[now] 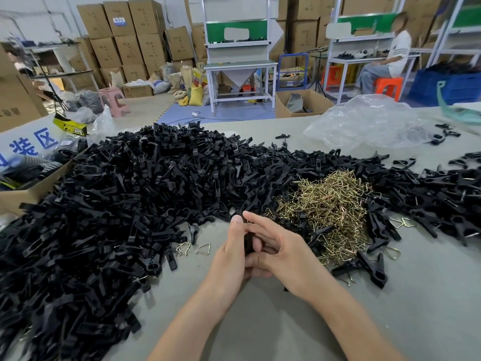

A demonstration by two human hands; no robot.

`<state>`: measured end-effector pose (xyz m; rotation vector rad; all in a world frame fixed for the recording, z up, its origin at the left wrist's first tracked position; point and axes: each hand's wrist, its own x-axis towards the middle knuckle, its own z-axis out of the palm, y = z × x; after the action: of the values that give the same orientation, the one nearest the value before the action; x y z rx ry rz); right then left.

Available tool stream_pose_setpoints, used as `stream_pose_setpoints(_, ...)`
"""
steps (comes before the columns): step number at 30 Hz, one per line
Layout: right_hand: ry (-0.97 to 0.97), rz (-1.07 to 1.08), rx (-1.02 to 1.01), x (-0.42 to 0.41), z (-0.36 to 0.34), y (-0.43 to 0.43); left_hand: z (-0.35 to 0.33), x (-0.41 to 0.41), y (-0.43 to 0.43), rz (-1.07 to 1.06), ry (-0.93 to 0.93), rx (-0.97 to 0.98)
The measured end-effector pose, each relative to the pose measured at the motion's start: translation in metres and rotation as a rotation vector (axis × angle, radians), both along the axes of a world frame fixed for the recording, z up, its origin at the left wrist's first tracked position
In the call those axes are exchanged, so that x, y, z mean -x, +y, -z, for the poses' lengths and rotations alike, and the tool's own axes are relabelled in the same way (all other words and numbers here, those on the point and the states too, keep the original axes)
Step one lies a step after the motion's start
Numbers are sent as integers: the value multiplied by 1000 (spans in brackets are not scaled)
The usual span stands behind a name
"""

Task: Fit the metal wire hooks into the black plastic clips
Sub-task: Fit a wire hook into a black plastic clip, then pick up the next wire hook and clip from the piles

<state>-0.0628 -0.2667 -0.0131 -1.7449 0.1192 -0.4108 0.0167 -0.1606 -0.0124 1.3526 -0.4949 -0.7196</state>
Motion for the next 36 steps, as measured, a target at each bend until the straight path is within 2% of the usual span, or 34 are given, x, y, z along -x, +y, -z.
stream_pose_setpoints(4, -11, 27, 34, 0, 2, 0, -1, 2, -1, 10, 10, 2)
stream_pose_setpoints(8, 15, 77, 162, -1, 4, 0, -8, 4, -1, 14, 38, 24)
stream_pose_setpoints(11, -13, 84, 97, 0, 1, 3, -13, 5, 0, 57, 94, 53)
stream_pose_setpoints(13, -42, 151, 88, 1, -3, 3, -14, 4, 1, 89, 67, 47)
stream_pose_setpoints(16, -111, 270, 82, 4, -10, -2, -13, 4, 3, 18, 20, 86)
stream_pose_setpoints(18, -172, 334, -100, 9, -15, -5, -10, 4, 6, -100, -61, 111)
stream_pose_setpoints(20, -257, 391, -406, 18, -24, -18, -5, 1, 8, -251, -204, 129)
stream_pose_setpoints(23, -526, 459, -765, 46, -55, -65, 2, -2, 11, -400, -360, 106)
stream_pose_setpoints(25, -694, 512, -937, 67, -79, -99, 6, 0, 11, -447, -401, 48)
stream_pose_setpoints(27, -696, 501, -1000, 75, -91, -117, 7, 3, 10, -485, -432, -41)
stream_pose_setpoints(29, -569, 444, -929, 67, -89, -105, 6, 4, 9, -481, -508, -134)
stream_pose_setpoints(31, -422, 408, -772, 48, -77, -79, 3, 2, 9, -466, -603, -188)
stream_pose_setpoints(33, -258, 430, -517, 27, -59, -50, 3, -4, 12, -481, -757, -272)
stream_pose_setpoints(36, -97, 500, -12, 4, -30, -14, 4, -19, 22, -595, -1036, -526)
